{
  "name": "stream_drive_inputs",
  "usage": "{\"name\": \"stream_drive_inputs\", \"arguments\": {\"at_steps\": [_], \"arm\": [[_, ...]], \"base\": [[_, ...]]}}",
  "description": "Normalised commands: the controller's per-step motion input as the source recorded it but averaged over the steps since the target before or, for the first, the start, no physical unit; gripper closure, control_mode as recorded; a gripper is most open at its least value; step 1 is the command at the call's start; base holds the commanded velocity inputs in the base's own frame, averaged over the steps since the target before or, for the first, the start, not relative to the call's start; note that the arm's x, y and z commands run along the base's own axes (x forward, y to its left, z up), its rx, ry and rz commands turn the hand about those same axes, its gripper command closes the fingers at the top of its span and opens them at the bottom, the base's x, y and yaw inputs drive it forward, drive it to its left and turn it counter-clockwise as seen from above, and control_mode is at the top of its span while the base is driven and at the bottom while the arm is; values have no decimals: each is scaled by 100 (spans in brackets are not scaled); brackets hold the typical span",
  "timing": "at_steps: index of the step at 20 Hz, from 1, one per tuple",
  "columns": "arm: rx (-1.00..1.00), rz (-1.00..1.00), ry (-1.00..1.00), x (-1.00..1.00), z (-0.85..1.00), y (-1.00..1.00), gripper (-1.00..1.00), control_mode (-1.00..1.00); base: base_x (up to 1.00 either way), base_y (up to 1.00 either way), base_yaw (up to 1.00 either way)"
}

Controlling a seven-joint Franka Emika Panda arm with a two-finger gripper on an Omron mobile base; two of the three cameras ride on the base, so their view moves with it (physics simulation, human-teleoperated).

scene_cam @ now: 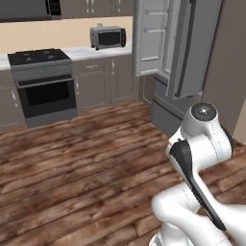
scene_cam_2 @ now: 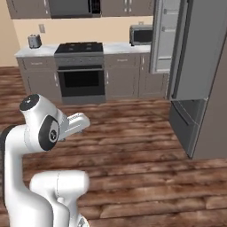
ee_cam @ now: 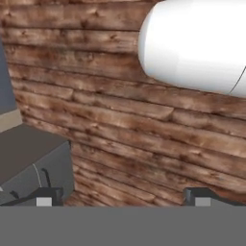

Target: Gather the carrot and cucumber from the fridge and place them on a tray on the dining counter. Then gather the chicken drumsticks from the fridge and place them on the other tray.

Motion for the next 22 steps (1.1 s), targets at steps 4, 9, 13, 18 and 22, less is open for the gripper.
{"name": "stream_drive_inputs", "arguments": {"at_steps": [4,9,13,18,22], "arm": [[0,0,0,0,0,0,-100,100],[0,0,0,0,0,0,-100,100],[0,0,0,0,0,0,-100,100],[0,0,0,0,0,0,-100,100],[0,0,0,0,0,0,-100,100]], "base": [[66,-6,-11],[71,-9,-14],[69,-11,-15],[70,-11,-16],[71,-10,-17]]}}
